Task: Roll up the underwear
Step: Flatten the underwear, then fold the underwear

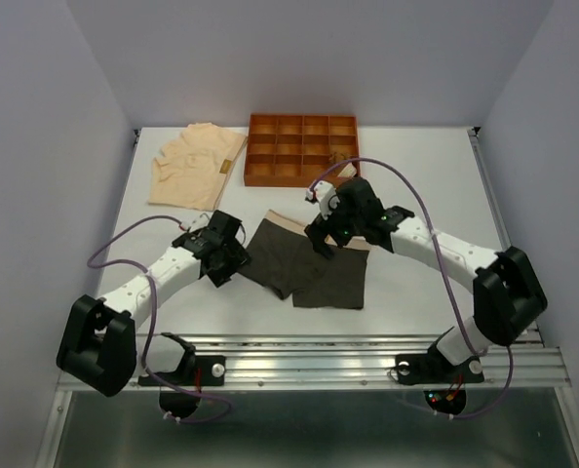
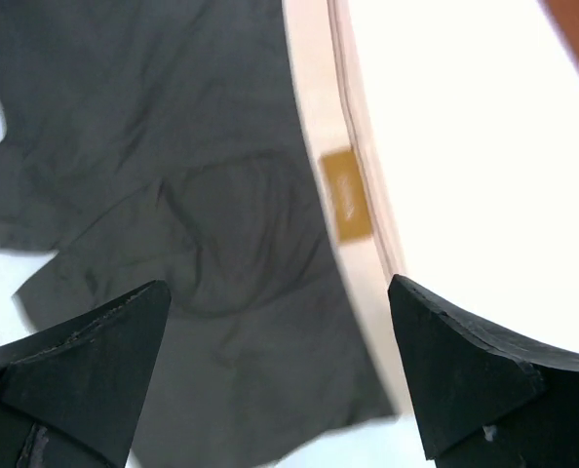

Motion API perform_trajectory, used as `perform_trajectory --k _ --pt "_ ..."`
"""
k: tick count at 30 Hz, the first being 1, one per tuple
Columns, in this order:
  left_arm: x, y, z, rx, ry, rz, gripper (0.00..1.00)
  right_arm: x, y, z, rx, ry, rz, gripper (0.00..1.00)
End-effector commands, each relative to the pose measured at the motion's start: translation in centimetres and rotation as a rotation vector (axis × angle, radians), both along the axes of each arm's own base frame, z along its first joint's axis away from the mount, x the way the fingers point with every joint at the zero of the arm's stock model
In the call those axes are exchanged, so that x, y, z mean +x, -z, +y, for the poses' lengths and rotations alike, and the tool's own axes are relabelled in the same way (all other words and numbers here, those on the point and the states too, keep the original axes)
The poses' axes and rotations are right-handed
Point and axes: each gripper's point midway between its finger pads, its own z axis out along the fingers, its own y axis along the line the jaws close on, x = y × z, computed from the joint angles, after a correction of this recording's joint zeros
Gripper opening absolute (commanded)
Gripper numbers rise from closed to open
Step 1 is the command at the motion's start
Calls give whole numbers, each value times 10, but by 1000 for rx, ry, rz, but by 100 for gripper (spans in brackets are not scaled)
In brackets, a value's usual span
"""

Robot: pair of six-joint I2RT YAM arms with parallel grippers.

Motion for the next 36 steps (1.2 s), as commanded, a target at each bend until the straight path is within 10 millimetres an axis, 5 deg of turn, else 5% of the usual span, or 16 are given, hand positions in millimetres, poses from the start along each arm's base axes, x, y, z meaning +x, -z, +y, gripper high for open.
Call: perform_trajectory --k 1,7,10,21,25,27,28,33,36 --pt "-8 16 39 75 -66 44 69 -55 14 -31 -94 199 77 100" --pt "13 23 30 22 -1 11 66 -134 48 -40 -306 209 132 100" --pt "16 31 21 -5 29 24 63 -146 63 -41 -387 171 147 100" --pt "19 51 15 -25 25 35 56 -147 92 -31 -517 10 119 84" --pt "21 62 12 -19 36 68 38 -149 98 -29 -515 -11 126 70" --pt "23 65 11 -11 44 82 18 -149 101 -27 -507 -17 127 65" --pt "22 66 15 8 39 91 0 -148 101 -25 -501 -24 121 59" --pt "23 55 26 57 6 81 0 -145 104 -16 -474 -44 106 44" --pt "20 46 29 68 4 76 0 -151 108 -11 -462 -76 143 26"
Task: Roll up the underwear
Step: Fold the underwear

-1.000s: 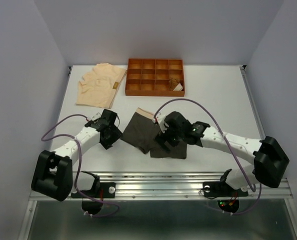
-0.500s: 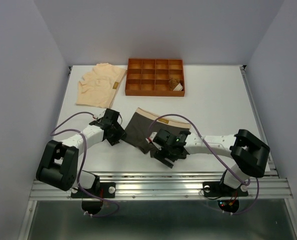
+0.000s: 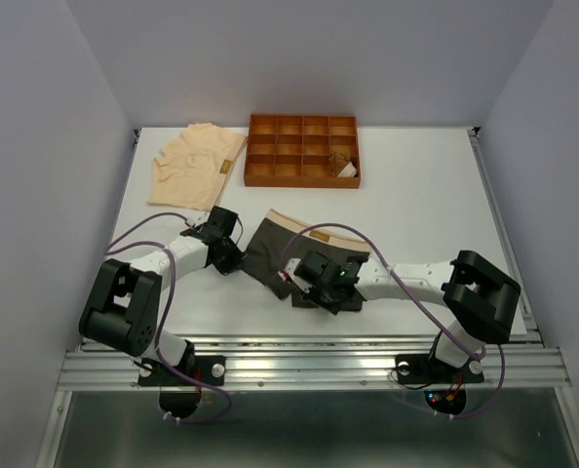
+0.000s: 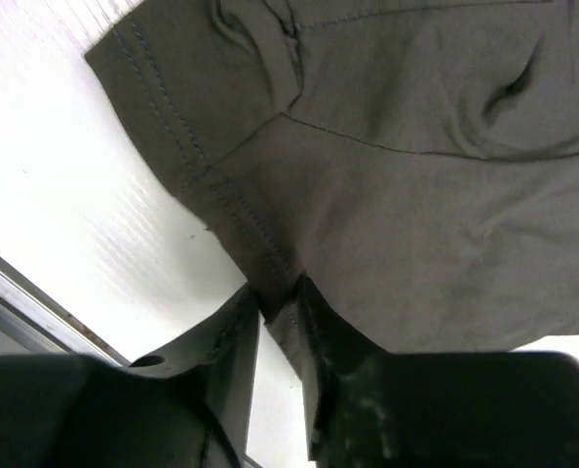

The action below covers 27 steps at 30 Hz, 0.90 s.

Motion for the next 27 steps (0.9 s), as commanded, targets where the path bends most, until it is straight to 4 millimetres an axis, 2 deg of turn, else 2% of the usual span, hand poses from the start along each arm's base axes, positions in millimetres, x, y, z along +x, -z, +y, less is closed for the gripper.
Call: perform_trajectory --k 1,2,7,12,16,19,21,27 --pt "-20 -3 22 99 -16 62 0 -5 10 14 24 -47 36 21" --pt "-28 -3 25 113 -15 89 0 -9 11 14 23 -42 59 13" --pt "-42 -22 30 121 -15 104 0 -32 -9 31 118 -42 188 2" --pt "-51 -44 35 104 -13 104 0 -68 -28 51 236 -92 385 2" --pt "-65 -52 44 144 -5 174 0 -88 -42 64 304 -150 503 2" --pt "-70 -60 52 172 -24 196 0 -89 -50 74 333 -161 522 2" --pt "-66 -71 53 161 -33 173 0 -93 -53 77 353 -173 571 2" --pt "-60 -90 65 174 -93 170 0 -84 -71 80 476 -165 692 1"
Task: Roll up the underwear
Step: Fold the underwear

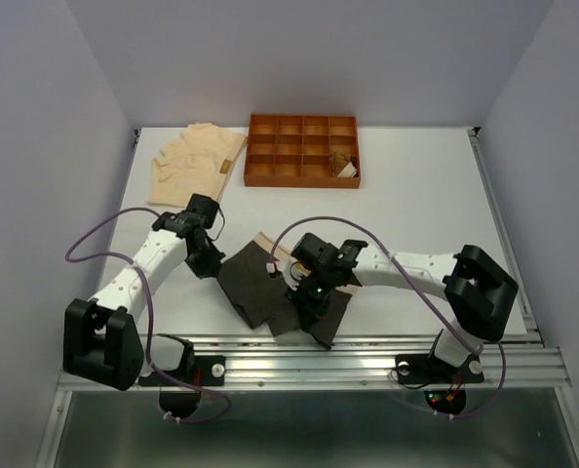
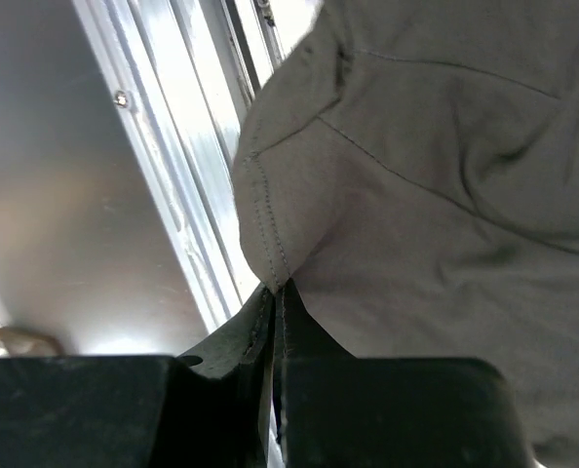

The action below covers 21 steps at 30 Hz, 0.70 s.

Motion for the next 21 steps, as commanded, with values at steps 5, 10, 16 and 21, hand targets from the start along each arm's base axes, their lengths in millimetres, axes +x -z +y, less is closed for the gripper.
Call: perform_trajectory --k 5,10,16,21 --pt "6 -27 16 5 -66 -7 0 -2 -13 2 111 -23 167 1" --pt "11 -22 18 -20 -93 27 0 2 -7 -1 145 22 253 1" --pt "27 -28 18 -19 -117 26 0 15 -12 -3 208 55 313 1" --pt "40 -32 16 -21 -113 29 0 29 -12 -1 219 88 332 1"
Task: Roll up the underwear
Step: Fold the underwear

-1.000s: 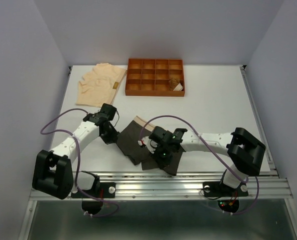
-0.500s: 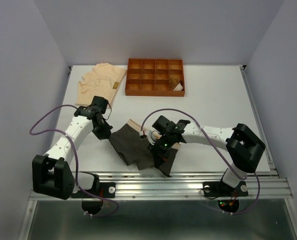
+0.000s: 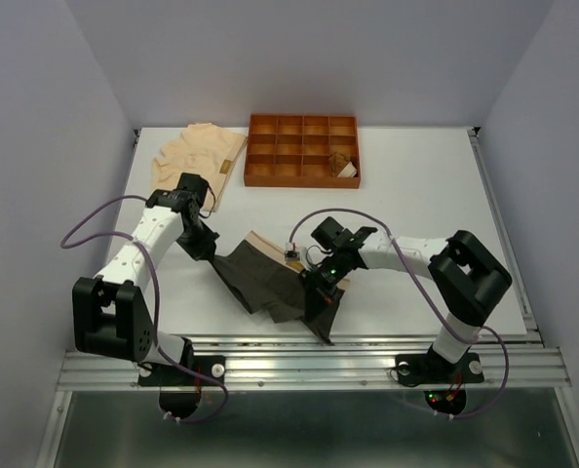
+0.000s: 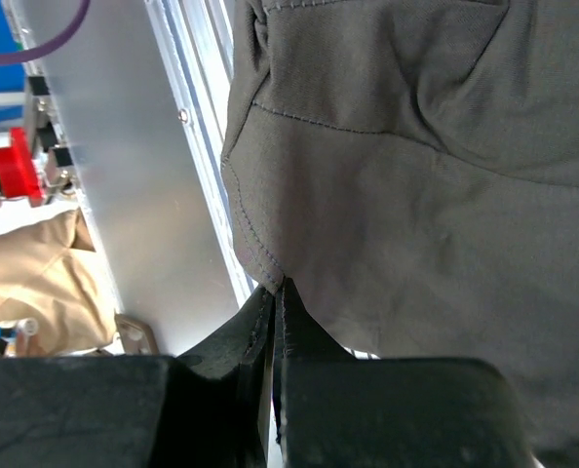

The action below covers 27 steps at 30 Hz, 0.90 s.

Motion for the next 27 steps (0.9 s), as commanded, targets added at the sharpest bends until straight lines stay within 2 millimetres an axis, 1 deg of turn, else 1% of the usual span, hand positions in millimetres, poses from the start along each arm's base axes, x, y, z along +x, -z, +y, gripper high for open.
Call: perform_trajectory --k 1,2,5,6,7,9,11,12,14,17,21,23,24,25,27 --pt "8 -9 2 14 -7 7 0 11 -7 11 63 8 38 1" --pt "9 -8 3 17 -7 15 0 10 -7 11 64 6 48 1" --pt "15 -8 2 20 -9 22 0 21 -9 12 72 31 57 1" --pt "20 -9 1 21 -8 17 0 25 -8 11 71 43 60 1" --pt "22 -9 1 21 -11 15 0 25 -7 11 70 43 63 1" --pt "28 -10 -1 18 -12 16 0 34 -6 8 69 67 67 1" --pt "30 -10 -1 20 -11 26 0 38 -5 6 67 79 71 1" --pt "34 -11 -1 25 -10 26 0 42 -7 7 59 104 86 1" --pt "36 -12 1 40 -20 31 0 44 -8 8 58 107 89 1" --pt "45 -15 0 42 -26 21 0 55 -11 10 65 130 88 1" --pt "58 -11 -2 48 -32 41 0 65 -7 10 56 155 108 1" --pt "63 -9 -4 44 -31 46 0 70 3 8 29 174 117 1" --pt "68 -7 -5 42 -30 51 0 76 6 6 17 192 110 1" --pt "71 -7 -6 38 -31 49 0 76 10 6 8 192 119 1" --pt "77 -7 -8 33 -37 44 0 84 12 4 11 211 129 2"
